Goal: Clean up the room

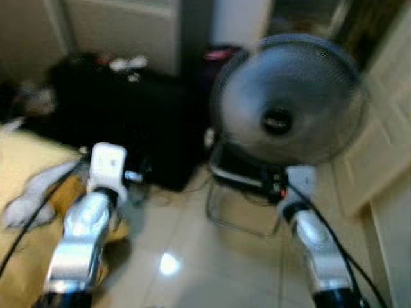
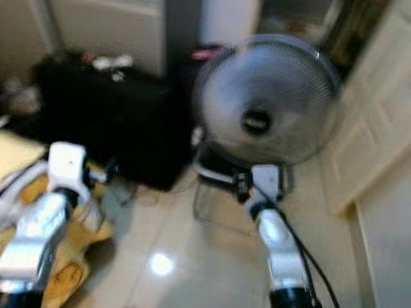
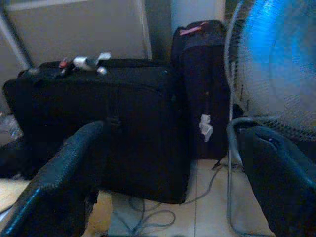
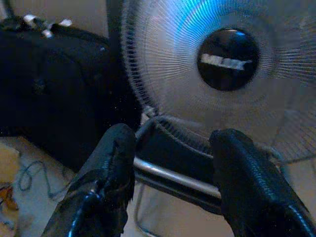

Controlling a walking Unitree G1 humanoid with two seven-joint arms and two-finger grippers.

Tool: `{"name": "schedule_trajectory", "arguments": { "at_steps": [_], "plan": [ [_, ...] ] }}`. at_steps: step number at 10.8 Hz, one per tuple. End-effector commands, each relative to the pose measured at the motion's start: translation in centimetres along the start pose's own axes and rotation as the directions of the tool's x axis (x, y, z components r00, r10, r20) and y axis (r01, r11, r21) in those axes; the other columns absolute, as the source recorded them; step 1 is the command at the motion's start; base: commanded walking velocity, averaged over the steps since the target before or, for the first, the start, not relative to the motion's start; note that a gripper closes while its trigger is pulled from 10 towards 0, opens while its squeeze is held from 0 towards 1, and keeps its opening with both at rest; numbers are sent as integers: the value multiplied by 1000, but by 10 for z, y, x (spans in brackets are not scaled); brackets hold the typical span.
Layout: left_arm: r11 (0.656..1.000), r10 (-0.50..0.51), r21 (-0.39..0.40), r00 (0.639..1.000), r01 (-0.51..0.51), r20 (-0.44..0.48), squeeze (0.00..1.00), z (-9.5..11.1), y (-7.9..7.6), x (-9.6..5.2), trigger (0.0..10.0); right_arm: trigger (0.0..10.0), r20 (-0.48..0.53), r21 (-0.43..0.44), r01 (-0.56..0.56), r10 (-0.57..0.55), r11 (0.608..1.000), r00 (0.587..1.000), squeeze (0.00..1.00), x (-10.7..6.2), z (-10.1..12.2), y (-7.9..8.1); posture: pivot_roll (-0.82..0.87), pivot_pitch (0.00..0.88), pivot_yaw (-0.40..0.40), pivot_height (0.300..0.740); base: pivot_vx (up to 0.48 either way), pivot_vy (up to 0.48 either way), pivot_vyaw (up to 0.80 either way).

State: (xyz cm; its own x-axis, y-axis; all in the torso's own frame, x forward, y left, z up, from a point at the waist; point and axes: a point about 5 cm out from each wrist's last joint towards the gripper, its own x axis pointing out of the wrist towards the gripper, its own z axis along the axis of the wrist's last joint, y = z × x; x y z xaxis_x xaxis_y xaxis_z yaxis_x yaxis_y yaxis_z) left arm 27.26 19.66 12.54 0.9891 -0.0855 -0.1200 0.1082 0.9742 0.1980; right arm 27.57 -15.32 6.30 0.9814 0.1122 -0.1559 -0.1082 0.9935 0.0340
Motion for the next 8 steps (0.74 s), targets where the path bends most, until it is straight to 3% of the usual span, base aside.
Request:
{"name": "schedule_trajectory", "arguments": {
  "at_steps": [1,6,8],
  "plan": [
    [1000,-17,-5,1000,17,10,1000,2,-6,1,10000,10000,22,-12,28,-28,1000,999,0,-1,5,-10,-30,0,-35,740,292,0,0],
    [1000,-23,-9,1000,23,21,1000,4,-7,2,10000,10000,22,-15,43,-43,999,999,0,1,4,-12,-28,0,-36,740,327,0,0],
    [1000,-27,-12,999,27,24,1000,3,-9,2,10000,10000,24,-16,49,-48,999,999,0,1,3,-12,-31,0,-34,740,337,0,-800]
  ]
}}
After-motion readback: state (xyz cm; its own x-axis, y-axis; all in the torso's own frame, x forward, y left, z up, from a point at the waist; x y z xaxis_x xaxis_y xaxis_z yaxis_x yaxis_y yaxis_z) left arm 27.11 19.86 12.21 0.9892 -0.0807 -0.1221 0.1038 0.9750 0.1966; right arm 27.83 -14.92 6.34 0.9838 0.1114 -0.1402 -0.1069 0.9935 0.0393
